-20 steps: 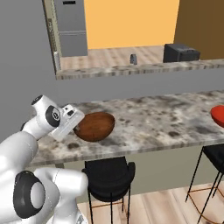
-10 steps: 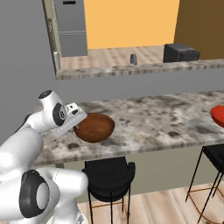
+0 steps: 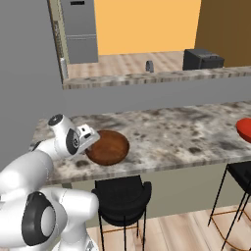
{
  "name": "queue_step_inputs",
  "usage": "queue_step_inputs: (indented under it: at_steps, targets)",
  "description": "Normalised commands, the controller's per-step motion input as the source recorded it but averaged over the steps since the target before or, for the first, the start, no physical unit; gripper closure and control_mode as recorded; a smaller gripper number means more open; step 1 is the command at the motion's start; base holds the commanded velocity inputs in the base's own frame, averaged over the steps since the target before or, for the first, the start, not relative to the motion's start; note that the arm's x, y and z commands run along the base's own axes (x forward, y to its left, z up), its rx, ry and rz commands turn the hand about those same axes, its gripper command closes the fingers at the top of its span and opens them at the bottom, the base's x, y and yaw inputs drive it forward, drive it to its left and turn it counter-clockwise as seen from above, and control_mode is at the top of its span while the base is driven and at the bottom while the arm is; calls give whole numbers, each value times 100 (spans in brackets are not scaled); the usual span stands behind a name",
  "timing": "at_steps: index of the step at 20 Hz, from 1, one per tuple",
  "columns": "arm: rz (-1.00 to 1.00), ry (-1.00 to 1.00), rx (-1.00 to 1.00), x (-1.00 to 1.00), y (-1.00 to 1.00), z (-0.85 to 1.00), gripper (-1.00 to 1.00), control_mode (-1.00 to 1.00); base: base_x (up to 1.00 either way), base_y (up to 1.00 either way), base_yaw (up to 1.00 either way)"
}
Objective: Pick up the bowls from the cabinet and place each bowl in front of a stool on the dining counter.
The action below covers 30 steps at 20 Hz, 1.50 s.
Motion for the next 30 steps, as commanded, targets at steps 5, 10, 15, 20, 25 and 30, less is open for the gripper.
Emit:
queue_step_inputs:
  at_steps: [5,10,15,20,25,30]
  targets:
    - [0,0,0,6,0,-1,100,-100,0,0,0]
    - [0,0,0,5,1,-1,-100,-100,0,0,0]
    - [0,0,2,12,4,-4,-100,-100,0,0,0]
    - [0,0,2,11,0,-5,-100,-100,0,0,0]
    - [0,0,0,6,1,-3,-100,-100,0,0,0]
    - [0,9,-2,0,7,21,-100,-100,0,0,0]
